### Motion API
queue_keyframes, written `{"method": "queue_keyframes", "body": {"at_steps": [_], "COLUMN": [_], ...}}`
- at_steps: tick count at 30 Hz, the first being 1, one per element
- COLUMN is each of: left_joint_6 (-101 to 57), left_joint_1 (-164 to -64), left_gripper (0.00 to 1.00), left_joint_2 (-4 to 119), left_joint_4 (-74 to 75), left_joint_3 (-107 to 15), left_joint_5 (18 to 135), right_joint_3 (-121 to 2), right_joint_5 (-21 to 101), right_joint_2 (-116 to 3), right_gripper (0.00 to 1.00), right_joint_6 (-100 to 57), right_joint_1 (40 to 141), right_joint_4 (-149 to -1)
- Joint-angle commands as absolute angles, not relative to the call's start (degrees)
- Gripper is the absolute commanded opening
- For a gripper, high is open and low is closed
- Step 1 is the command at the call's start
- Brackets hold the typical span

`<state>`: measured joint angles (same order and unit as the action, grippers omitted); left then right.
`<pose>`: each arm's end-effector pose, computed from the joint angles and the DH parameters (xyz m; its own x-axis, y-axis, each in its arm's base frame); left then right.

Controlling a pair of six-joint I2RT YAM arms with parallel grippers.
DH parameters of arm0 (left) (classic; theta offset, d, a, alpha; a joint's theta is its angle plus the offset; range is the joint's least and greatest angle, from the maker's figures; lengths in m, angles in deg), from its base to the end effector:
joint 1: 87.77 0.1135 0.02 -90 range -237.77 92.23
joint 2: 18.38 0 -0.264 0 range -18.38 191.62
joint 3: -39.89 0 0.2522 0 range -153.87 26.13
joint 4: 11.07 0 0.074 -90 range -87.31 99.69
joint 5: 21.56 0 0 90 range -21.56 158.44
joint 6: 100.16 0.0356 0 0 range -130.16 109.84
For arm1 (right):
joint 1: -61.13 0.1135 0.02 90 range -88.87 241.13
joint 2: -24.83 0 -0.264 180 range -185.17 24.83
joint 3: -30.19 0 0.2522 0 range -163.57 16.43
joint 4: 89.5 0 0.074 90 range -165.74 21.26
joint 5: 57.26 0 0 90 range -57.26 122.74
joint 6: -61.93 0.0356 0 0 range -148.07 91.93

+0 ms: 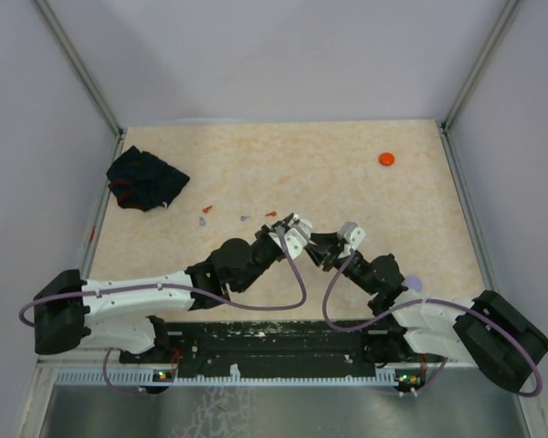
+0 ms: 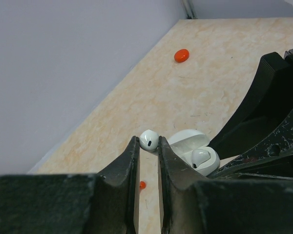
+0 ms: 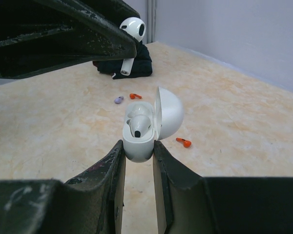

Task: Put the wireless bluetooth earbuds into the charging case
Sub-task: Place the earbud in the charging case.

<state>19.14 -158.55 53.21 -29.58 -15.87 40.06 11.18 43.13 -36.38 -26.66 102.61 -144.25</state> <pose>0.1096 -0.2630 0.3001 0.3435 0.3226 -0.8820 0.5807 0.6652 0.4695 0.1352 0.1281 0.1991 0.1435 0.1591 -0.9768 -0.7872 0.6166 -0.0152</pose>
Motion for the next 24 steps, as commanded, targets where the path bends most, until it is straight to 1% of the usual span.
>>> {"method": "queue_keyframes", "body": {"at_steps": [1, 24], "left_joint_6": [20.8, 22.1], "left_joint_1": [-159.0, -159.5], "left_gripper": [0.15, 0.14], "left_joint_2": [54.2, 56.4], "left_joint_4": [-32.8, -28.9], "left_joint_3": [-15.6, -15.6], "left_joint_5": [42.9, 43.0], "right_joint_3": [10.9, 11.6], "right_joint_5": [43.3, 42.5], "right_joint_2": [-35.2, -33.0], "right_gripper": [0.0, 0.0], "right_joint_6": [-27.3, -26.7], "right_joint_1": [102.6, 102.6], "right_joint_4": [-148.6, -148.8]}}
